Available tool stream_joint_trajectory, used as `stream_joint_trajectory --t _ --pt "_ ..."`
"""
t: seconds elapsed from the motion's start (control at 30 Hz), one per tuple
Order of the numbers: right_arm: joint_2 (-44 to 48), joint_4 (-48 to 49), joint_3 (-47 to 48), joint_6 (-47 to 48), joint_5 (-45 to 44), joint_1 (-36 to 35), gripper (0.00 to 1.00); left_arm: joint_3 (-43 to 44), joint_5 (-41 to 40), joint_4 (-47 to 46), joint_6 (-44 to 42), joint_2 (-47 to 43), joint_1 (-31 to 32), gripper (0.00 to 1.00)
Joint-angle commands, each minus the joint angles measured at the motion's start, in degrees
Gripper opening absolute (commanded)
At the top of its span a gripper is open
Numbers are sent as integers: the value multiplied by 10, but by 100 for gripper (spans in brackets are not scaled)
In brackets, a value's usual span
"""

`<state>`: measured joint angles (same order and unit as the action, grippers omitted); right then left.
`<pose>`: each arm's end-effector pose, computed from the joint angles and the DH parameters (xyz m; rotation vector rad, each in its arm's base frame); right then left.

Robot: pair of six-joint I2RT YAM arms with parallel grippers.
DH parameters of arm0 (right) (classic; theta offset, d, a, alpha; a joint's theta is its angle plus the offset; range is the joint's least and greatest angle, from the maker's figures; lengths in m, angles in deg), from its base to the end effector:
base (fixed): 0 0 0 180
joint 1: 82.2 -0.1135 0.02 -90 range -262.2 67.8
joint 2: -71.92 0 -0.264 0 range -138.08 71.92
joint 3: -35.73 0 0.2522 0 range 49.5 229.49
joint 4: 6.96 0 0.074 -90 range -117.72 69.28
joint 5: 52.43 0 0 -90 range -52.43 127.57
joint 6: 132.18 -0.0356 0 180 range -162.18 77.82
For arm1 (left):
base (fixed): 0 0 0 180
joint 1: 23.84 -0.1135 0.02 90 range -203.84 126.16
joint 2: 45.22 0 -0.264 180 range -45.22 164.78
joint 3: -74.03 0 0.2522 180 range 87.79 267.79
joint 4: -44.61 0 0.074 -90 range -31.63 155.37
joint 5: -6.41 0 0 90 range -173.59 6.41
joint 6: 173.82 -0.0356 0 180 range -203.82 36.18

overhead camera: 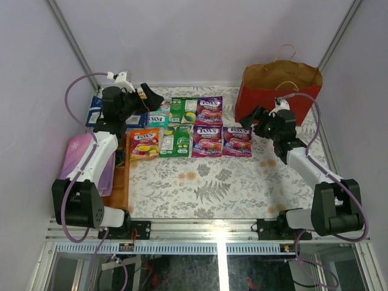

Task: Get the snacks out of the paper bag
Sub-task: Reset both arms

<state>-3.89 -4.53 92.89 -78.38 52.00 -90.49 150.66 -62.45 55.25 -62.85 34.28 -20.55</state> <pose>0.2940 0.0518 0.2585 0.2842 1.8954 0.7657 0.3267 -0.0316 0.3354 -0.0152 1.8357 -0.6322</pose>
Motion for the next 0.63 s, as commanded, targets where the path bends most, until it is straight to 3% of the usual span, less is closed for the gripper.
stream_joint_trajectory --t 0.0,0.47,0.6 --pt "9 10 23 14 14 -12 99 -6 -21 -32 -3 -22 -4 100" --pt "18 -3 23 27 4 -12 99 0 -3 -34 -1 -17 -5 100" --pt "27 48 -2 56 41 -12 99 0 -7 -31 -5 -18 -4 100"
